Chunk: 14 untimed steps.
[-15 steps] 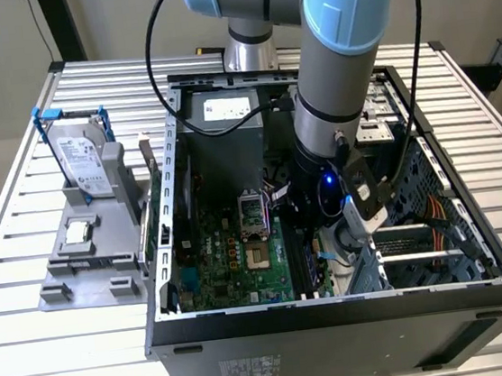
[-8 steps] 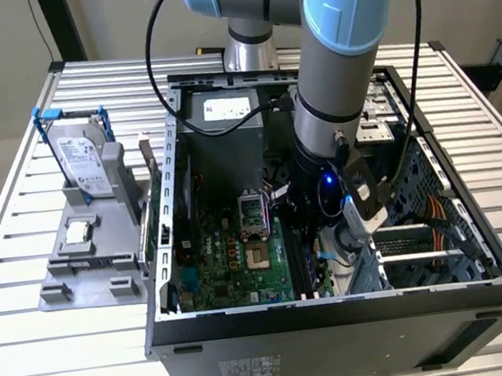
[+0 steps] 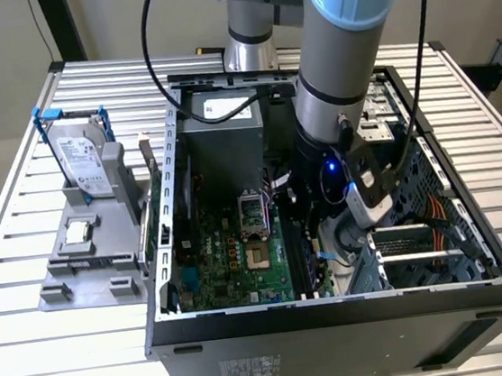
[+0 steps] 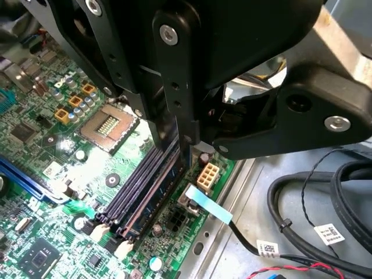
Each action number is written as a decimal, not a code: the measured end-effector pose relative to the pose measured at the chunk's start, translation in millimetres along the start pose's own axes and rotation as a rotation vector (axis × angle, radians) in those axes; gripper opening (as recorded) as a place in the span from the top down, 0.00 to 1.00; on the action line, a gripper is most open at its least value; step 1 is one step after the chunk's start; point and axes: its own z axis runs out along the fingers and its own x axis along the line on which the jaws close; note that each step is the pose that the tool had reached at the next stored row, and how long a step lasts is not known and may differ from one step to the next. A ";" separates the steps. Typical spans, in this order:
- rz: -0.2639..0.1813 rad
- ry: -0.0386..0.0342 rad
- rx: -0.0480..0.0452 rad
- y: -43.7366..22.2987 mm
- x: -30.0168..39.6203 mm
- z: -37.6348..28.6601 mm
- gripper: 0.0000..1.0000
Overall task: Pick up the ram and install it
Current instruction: 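Insert the ram into the slot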
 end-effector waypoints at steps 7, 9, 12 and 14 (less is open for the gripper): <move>0.000 0.0012 -0.0003 -0.1 0.1 -9.1 0.00; 0.000 0.0012 -0.0003 -0.2 0.1 -9.1 0.00; 0.000 0.0012 -0.0001 -0.2 0.1 -9.2 1.00; 0.000 0.0012 -0.0001 -0.2 0.1 -9.2 1.00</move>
